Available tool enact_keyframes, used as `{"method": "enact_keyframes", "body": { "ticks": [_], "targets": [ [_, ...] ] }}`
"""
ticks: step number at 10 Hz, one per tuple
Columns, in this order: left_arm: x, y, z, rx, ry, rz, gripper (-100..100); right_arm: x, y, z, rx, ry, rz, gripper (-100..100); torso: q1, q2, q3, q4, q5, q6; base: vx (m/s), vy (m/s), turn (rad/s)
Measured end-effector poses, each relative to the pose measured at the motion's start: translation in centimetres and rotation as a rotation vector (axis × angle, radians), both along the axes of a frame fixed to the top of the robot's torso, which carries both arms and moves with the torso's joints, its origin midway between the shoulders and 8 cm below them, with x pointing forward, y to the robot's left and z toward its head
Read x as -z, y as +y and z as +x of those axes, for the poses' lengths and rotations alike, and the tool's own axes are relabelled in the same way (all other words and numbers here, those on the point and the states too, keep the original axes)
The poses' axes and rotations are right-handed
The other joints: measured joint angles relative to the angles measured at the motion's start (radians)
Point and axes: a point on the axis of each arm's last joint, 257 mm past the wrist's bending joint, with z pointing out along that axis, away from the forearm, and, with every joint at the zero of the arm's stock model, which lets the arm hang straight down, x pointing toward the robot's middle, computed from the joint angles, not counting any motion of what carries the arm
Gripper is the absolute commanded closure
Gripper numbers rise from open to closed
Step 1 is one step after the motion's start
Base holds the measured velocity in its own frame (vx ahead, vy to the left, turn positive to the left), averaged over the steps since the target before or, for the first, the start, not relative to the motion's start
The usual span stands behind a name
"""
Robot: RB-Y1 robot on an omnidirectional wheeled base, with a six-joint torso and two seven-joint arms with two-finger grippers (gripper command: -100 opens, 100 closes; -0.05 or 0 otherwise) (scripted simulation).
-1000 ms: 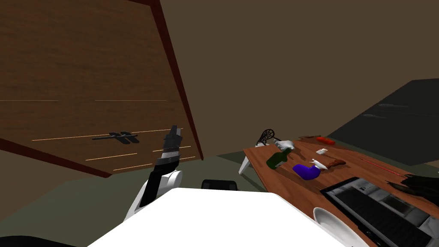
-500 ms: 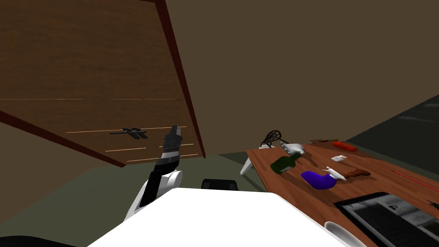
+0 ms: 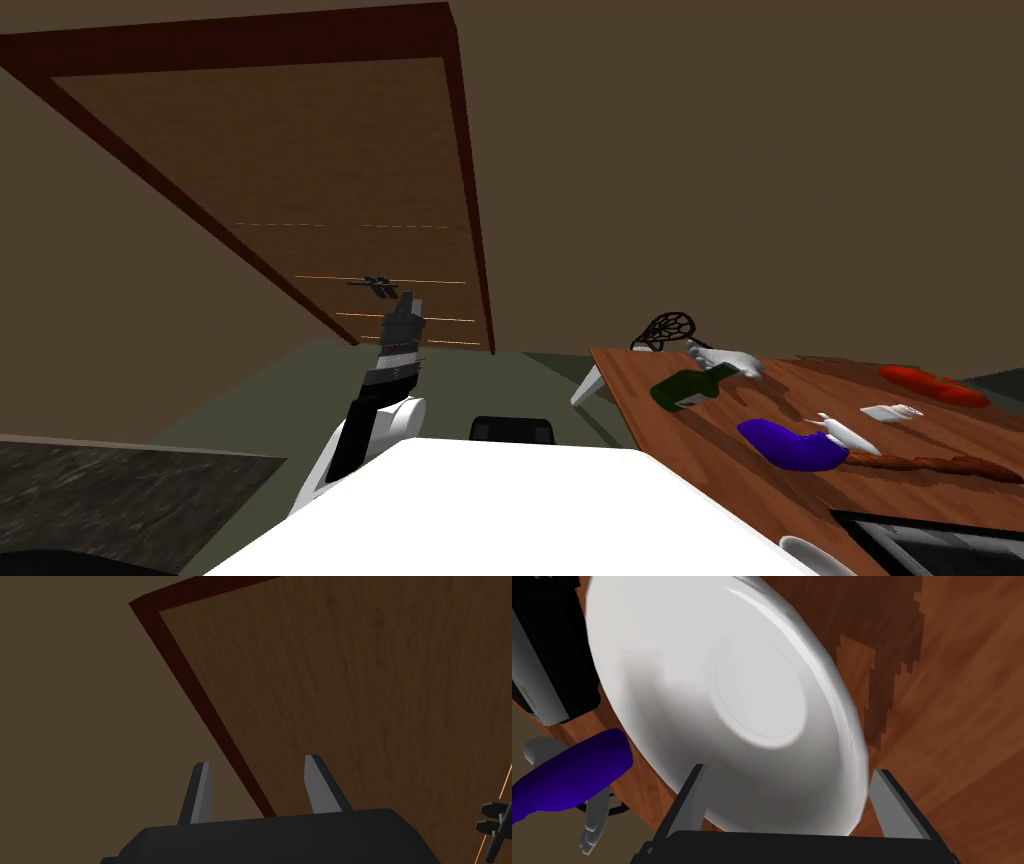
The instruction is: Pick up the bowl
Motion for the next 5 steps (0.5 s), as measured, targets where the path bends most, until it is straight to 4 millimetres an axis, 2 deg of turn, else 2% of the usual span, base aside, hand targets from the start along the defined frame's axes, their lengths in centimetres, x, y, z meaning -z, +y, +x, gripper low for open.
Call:
{"method": "enact_keyframes", "body": {
  "ticks": [2, 3, 4, 5],
  "targets": [
    [0.0, 0.0, 0.0, 0.0, 0.0, 0.0, 0, 0.28, -0.8, -0.44, 0.065, 0.001, -0.003, -100, -0.001, -0.001, -0.001, 0.0, 0.0, 0.0, -0.177, 0.052, 0.31],
    [0.0, 0.0, 0.0, 0.0, 0.0, 0.0, 0, 0.36, -1.13, -0.63, 0.097, 0.001, -0.005, -100, -0.001, -0.001, -0.001, 0.0, 0.0, 0.0, -0.071, 0.023, 0.042],
    [0.01, 0.01, -0.01, 0.0, 0.0, 0.0, 0, 0.35, -1.2, -0.69, 0.104, 0.0, -0.007, 100, -0.003, -0.006, -0.003, -0.001, 0.0, 0.001, -0.013, 0.004, -0.012],
    [0.01, 0.01, -0.01, 0.0, 0.0, 0.0, 0, 0.36, -1.19, -0.71, 0.103, 0.001, -0.007, 100, -0.004, -0.009, -0.005, -0.002, -0.001, 0.001, -0.007, 0.008, 0.0]
  ]
}}
